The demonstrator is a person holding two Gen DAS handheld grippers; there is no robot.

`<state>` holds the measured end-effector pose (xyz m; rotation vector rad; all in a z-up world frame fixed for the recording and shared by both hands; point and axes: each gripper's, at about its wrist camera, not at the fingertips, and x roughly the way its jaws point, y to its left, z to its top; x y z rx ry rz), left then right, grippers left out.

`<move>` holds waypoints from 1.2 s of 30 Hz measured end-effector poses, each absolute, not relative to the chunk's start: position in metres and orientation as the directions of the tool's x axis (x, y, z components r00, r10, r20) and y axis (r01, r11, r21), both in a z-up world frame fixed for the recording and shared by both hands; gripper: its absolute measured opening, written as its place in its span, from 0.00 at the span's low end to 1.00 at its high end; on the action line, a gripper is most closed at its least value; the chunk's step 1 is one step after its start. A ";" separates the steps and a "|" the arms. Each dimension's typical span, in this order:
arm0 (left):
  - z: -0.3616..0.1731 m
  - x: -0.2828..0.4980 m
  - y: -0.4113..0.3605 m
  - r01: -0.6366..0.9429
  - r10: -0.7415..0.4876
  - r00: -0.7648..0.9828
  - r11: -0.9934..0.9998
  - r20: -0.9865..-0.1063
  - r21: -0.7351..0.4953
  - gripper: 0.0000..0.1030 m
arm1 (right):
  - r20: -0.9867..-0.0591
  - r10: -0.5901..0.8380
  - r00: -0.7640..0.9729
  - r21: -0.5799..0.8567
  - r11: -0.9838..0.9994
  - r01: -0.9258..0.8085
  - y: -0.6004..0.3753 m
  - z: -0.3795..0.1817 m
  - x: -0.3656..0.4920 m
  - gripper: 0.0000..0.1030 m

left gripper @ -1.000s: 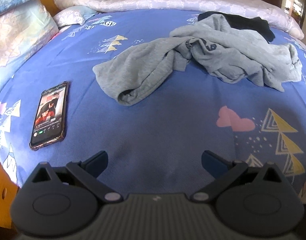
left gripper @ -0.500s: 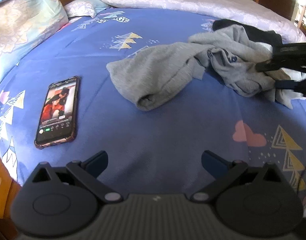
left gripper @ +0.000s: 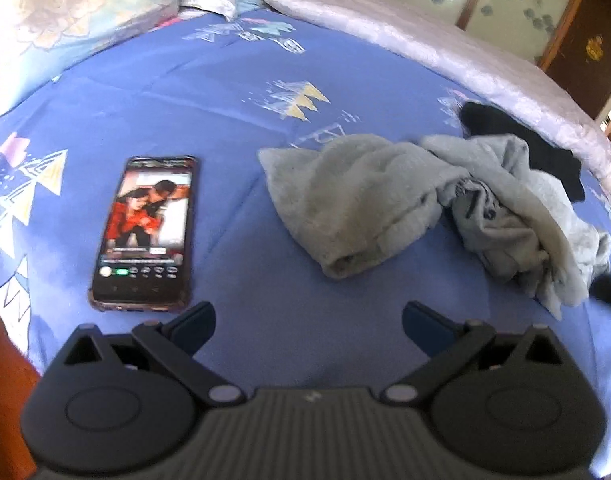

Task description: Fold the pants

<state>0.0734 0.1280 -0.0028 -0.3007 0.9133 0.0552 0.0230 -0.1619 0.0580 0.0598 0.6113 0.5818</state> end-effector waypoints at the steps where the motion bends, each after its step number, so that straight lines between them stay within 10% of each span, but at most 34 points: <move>1: -0.003 0.074 0.123 -0.157 -0.094 0.607 0.959 -0.789 -0.235 1.00 | -0.527 0.479 0.702 0.190 0.872 -0.452 -0.167 0.058 0.031 0.44; 3: -0.001 0.074 0.112 -0.123 -0.111 0.604 0.966 -0.789 -0.229 1.00 | -0.510 0.369 0.777 0.149 0.927 -0.343 -0.183 0.053 0.058 0.64; 8: -0.004 0.070 0.091 -0.062 -0.124 0.582 0.979 -0.804 -0.196 1.00 | -0.645 0.214 0.733 0.101 0.975 -0.196 -0.192 0.023 0.142 0.72; 10: -0.006 0.070 0.088 -0.049 -0.127 0.570 0.981 -0.812 -0.188 1.00 | -0.727 0.234 0.645 0.158 0.972 -0.175 -0.194 0.004 0.166 0.58; 11: -0.006 0.071 0.087 -0.042 -0.129 0.568 0.982 -0.813 -0.186 1.00 | -0.750 0.233 0.620 0.165 0.972 -0.166 -0.194 0.001 0.172 0.19; 12: -0.004 0.071 0.087 -0.037 -0.130 0.571 0.982 -0.811 -0.184 1.00 | -0.755 0.242 0.610 0.183 0.970 -0.158 -0.196 0.001 0.170 0.13; 20: 0.004 0.120 0.051 0.052 -0.212 0.584 0.973 -0.783 -0.225 1.00 | -0.436 0.175 0.883 0.349 0.937 -0.013 -0.319 0.108 0.083 0.10; 28: -0.025 0.201 -0.044 0.140 -0.230 0.533 0.973 -0.814 -0.183 0.99 | -0.286 -0.233 0.929 0.381 0.862 0.333 -0.467 0.138 -0.028 0.10; 32: -0.047 0.236 -0.060 0.128 -0.224 0.458 0.974 -0.860 -0.186 0.19 | -0.258 -0.388 0.885 0.409 0.786 0.464 -0.507 0.136 -0.069 0.10; 36: -0.028 0.230 -0.039 0.107 -0.264 0.486 0.964 -0.833 -0.243 0.10 | -0.243 -0.443 0.863 0.417 0.755 0.505 -0.502 0.137 -0.086 0.11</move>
